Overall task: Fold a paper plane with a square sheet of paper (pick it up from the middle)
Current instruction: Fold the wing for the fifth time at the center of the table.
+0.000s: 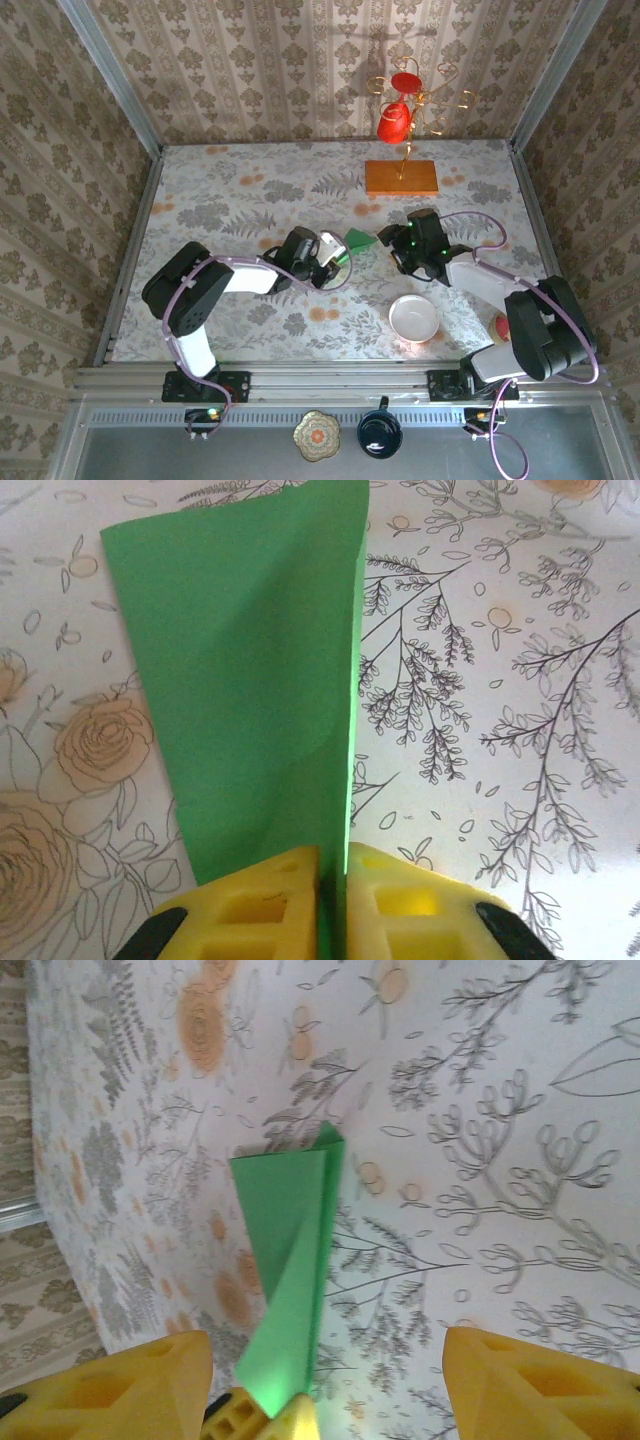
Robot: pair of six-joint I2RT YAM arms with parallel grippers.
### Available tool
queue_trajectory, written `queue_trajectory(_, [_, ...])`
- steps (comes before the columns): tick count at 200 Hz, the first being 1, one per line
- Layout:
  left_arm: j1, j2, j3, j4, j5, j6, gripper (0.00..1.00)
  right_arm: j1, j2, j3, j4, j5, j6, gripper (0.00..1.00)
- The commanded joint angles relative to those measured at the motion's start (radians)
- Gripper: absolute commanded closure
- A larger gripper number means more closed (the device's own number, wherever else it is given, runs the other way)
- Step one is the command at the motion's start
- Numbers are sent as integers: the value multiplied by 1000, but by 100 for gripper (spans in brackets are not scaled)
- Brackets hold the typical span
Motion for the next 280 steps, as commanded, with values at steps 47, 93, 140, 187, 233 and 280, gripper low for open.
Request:
queue_trajectory(47, [101, 25, 8, 9, 249, -218, 92, -8, -16, -25, -45, 21, -105, 36])
queue_trajectory(93, [129, 41, 60, -65, 358, -334, 97, -6, 27, 4, -24, -62, -245, 35])
queue_trajectory(140, [137, 62, 97, -110, 414, -426, 100, 44, 114, 85, -55, -108, -379, 35])
queue_trajectory(187, [139, 93, 129, -131, 455, -529, 100, 91, 189, 137, -47, -131, -420, 34])
queue_trajectory(233, [136, 113, 135, -131, 467, -550, 100, 117, 236, 171, -74, -141, -436, 34])
queue_trajectory(280, [135, 137, 143, -129, 471, -567, 100, 138, 299, 225, -108, -146, -448, 35])
